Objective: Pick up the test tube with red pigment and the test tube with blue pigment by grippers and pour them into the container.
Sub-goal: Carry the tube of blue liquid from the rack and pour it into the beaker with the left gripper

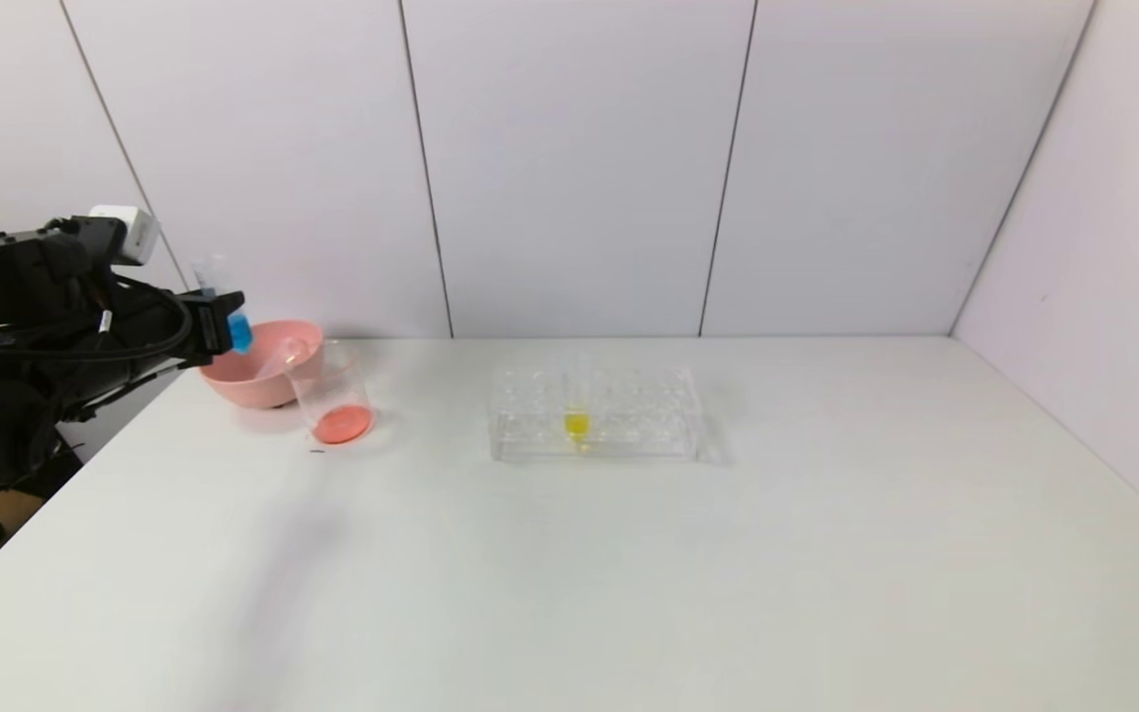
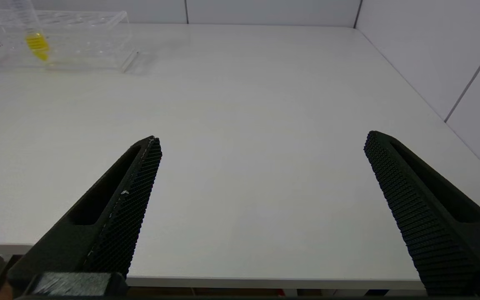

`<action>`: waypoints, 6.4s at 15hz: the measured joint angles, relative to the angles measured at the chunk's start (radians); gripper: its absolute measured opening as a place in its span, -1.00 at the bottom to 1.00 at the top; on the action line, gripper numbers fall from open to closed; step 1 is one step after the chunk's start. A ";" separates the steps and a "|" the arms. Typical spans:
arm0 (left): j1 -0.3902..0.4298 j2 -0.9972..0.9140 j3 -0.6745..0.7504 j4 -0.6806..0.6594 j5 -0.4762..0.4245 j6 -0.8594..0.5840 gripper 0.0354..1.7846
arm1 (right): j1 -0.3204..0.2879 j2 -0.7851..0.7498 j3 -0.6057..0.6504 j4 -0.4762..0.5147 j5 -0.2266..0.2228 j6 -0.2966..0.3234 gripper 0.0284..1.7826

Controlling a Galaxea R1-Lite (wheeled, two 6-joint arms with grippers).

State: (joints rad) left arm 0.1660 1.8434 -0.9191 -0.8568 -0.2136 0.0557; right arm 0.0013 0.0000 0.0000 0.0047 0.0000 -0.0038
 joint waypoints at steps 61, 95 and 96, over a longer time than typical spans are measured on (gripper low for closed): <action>0.171 0.183 -0.849 1.375 -0.612 1.156 -0.60 | 0.000 0.000 0.000 0.000 0.000 0.000 0.99; 0.023 0.319 -1.099 1.587 -0.166 1.202 -0.60 | 0.000 0.000 0.000 0.000 0.000 0.000 0.99; 0.017 0.320 -1.099 1.587 -0.152 1.197 -0.60 | 0.000 0.000 0.000 0.000 0.000 -0.001 0.99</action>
State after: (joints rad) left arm 0.1828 2.1630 -2.0185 0.7298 -0.3655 1.2532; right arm 0.0009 0.0000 0.0000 0.0043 0.0000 -0.0047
